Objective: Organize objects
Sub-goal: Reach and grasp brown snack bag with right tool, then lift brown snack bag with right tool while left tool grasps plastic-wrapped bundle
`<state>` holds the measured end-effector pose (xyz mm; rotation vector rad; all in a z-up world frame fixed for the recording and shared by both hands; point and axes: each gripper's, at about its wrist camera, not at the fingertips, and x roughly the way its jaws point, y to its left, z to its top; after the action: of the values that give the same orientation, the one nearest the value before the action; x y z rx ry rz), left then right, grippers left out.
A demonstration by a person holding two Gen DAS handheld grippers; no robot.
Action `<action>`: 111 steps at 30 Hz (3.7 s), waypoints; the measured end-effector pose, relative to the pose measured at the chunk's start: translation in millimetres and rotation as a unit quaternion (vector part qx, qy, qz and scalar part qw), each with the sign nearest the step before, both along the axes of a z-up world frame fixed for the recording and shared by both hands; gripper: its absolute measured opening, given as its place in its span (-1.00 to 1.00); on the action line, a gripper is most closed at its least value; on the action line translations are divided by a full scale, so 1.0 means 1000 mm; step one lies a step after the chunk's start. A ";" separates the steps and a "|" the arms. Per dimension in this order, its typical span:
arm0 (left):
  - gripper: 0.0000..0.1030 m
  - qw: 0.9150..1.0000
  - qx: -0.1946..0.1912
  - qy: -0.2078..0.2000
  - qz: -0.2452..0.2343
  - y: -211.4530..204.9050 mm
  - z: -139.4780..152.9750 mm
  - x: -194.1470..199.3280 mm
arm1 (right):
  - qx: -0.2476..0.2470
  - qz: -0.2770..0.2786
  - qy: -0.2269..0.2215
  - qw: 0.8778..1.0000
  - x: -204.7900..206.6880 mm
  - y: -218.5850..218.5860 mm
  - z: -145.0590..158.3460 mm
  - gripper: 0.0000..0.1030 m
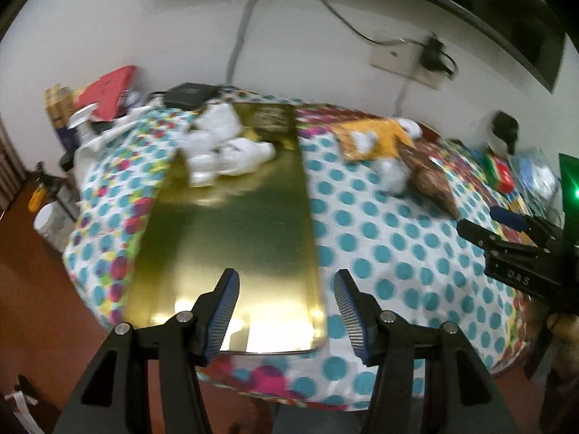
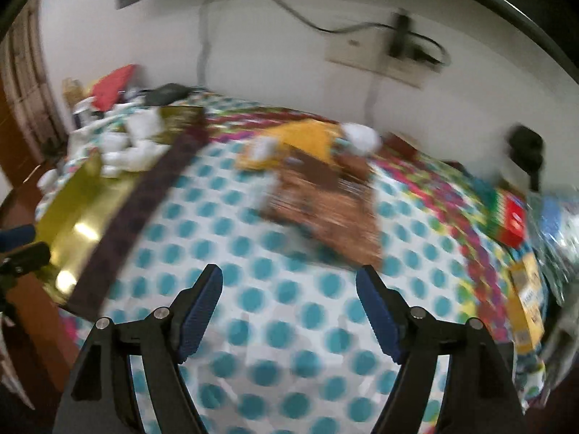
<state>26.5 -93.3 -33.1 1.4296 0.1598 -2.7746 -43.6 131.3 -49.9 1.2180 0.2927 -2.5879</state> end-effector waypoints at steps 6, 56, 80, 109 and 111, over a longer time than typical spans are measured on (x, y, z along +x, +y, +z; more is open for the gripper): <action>0.09 0.999 0.003 -0.011 -0.037 0.041 -0.011 -0.009 | 0.025 0.000 0.015 1.000 -0.012 0.020 -0.020 0.53; 0.09 0.996 -0.035 -0.008 -0.077 0.140 -0.075 -0.183 | -0.030 -0.023 0.048 0.998 -0.057 0.061 -0.050 -0.39; 0.13 0.996 -0.031 0.026 -0.077 0.143 -0.095 -0.196 | -0.046 -0.030 0.033 0.998 -0.073 0.068 -0.050 -0.41; -0.22 0.996 -0.057 0.051 -0.040 0.137 -0.085 -0.188 | -0.022 -0.058 0.039 0.997 -0.068 0.068 -0.051 -0.37; -0.22 0.996 -0.061 0.049 -0.042 0.137 -0.085 -0.184 | -0.024 -0.059 0.040 0.997 -0.068 0.069 -0.050 -0.37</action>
<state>-157.9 43.9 -118.1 1.3018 -0.0706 -2.8661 -111.5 200.0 -99.7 1.1505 0.1785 -2.7317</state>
